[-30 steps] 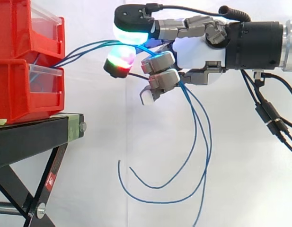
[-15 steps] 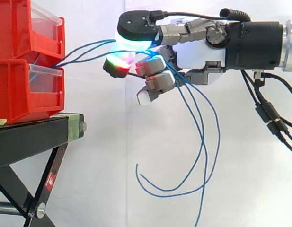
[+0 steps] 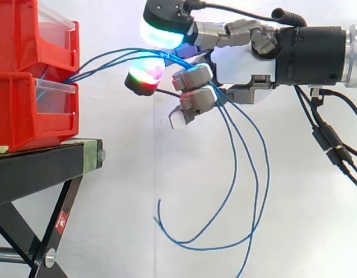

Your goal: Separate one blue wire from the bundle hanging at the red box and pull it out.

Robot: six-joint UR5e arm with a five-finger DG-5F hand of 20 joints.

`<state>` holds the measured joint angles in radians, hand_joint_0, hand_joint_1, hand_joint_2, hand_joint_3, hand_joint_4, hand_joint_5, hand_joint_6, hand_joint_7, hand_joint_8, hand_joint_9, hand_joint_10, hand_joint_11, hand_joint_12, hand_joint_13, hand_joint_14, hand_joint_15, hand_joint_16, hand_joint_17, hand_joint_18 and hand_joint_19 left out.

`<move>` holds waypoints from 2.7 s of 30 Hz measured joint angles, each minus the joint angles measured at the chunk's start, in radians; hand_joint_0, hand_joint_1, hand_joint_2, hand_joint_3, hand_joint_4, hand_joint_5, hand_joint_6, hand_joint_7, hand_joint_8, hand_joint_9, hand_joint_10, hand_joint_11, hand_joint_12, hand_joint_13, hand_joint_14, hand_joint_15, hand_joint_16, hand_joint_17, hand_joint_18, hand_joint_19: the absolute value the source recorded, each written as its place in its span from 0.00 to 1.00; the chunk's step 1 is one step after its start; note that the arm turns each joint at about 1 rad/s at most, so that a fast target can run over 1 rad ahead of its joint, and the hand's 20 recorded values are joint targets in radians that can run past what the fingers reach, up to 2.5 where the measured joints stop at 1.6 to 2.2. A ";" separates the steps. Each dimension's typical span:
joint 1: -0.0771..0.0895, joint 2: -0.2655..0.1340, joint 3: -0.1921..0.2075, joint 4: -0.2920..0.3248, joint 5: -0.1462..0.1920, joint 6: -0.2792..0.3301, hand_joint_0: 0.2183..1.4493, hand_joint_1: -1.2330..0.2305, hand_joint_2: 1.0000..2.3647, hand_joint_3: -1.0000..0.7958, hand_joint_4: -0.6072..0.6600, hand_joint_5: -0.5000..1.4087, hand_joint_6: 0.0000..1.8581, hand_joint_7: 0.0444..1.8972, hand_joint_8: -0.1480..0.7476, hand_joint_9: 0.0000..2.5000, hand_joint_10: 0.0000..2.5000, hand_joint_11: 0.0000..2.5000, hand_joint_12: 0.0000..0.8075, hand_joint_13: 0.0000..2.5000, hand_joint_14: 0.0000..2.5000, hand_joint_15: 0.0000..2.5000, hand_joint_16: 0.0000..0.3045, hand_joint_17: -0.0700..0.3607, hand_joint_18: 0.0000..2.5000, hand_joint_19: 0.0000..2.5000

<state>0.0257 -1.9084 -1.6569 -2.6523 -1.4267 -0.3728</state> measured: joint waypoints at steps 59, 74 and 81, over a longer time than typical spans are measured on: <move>0.005 0.000 0.000 0.002 0.006 0.000 0.29 0.22 0.01 0.42 0.62 0.16 0.48 0.52 0.52 0.49 0.01 0.60 0.57 0.52 0.01 0.48 0.18 0.45 0.32 0.23; 0.005 0.000 0.000 0.003 0.010 0.003 0.29 0.22 0.01 0.42 0.63 0.15 0.48 0.51 0.50 0.53 0.02 0.71 0.57 0.53 0.01 0.50 0.18 0.46 0.32 0.22; 0.005 0.000 0.000 0.002 0.011 0.003 0.29 0.20 0.01 0.40 0.64 0.15 0.48 0.51 0.50 0.50 0.00 0.70 0.57 0.51 0.01 0.50 0.19 0.46 0.31 0.22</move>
<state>0.0308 -1.9083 -1.6567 -2.6505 -1.4159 -0.3697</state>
